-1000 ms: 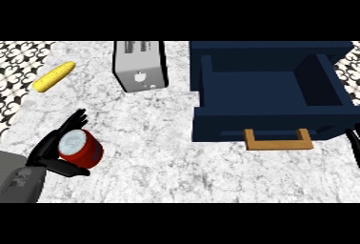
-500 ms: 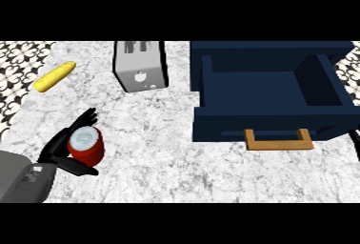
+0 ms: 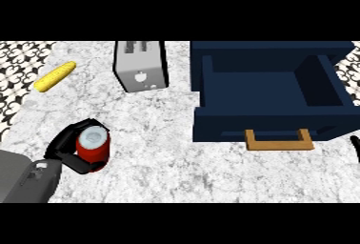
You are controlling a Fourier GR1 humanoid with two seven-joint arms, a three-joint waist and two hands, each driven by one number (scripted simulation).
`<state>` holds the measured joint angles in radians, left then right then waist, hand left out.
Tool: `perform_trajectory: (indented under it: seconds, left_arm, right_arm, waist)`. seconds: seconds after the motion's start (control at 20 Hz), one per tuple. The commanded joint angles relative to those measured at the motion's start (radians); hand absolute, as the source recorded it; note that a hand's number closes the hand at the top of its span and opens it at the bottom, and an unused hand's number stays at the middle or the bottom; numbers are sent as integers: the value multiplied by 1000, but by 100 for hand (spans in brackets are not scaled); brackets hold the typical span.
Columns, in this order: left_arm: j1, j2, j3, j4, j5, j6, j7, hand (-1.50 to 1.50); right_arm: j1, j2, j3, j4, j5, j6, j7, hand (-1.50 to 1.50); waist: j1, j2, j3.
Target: Pick up the can, place it into the drawer and close the drawer
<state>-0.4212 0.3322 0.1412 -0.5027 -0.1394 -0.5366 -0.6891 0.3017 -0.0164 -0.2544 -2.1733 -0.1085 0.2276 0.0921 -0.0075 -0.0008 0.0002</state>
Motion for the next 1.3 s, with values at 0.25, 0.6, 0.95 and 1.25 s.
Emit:
perform_trajectory:
  seconds: [0.25, 0.6, 0.95, 1.25]
  left_arm:
    - [71, -102, 6, -277, 131, -40, 157, 150]
    - [48, -250, 159, -332, 190, 455, 225, 150]
    - [118, -315, 19, -693, 158, 520, 472, 150]
    - [12, -299, -52, -848, 133, 591, 636, 150]
  right_arm:
    - [-16, 2, -8, 42, 22, 3, -28, -150]
    - [21, 16, 12, -44, 12, -28, 40, -150]
    - [49, 9, -12, -108, -36, 2, 41, -150]
    - [52, 11, -61, 61, -21, 50, -130, -150]
  waist:
    - [17, -4, 1]
    - [17, -7, 1]
    - [9, -5, 1]
    - [4, -2, 1]
